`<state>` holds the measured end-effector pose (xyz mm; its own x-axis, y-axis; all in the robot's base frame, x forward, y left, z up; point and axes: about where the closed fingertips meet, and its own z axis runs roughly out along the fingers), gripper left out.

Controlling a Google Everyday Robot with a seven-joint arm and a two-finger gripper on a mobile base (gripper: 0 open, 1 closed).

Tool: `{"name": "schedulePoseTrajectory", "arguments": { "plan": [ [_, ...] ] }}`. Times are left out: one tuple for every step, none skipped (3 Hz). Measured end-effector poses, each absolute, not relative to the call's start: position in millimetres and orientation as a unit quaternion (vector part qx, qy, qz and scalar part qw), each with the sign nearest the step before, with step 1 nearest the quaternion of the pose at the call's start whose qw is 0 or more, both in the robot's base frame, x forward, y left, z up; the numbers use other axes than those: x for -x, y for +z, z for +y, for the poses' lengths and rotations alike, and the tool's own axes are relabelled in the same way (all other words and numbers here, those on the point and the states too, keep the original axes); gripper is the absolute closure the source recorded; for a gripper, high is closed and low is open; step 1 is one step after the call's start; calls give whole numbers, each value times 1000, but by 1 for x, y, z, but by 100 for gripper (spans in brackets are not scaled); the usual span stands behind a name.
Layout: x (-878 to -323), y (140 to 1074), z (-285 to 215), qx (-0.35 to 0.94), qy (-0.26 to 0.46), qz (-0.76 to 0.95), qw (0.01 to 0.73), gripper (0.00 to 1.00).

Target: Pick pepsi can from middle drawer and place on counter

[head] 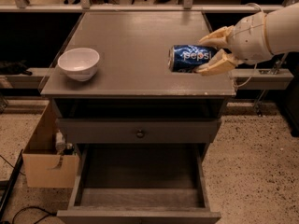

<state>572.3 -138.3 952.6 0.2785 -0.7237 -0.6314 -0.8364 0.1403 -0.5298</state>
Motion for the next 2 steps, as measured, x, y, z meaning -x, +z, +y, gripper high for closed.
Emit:
{"name": "schedulePoseTrajectory", "arguments": {
  "plan": [
    [-598,954,-125,670,56,587,451,100],
    [-642,950,-106,692,52,577,431,100]
  ]
}}
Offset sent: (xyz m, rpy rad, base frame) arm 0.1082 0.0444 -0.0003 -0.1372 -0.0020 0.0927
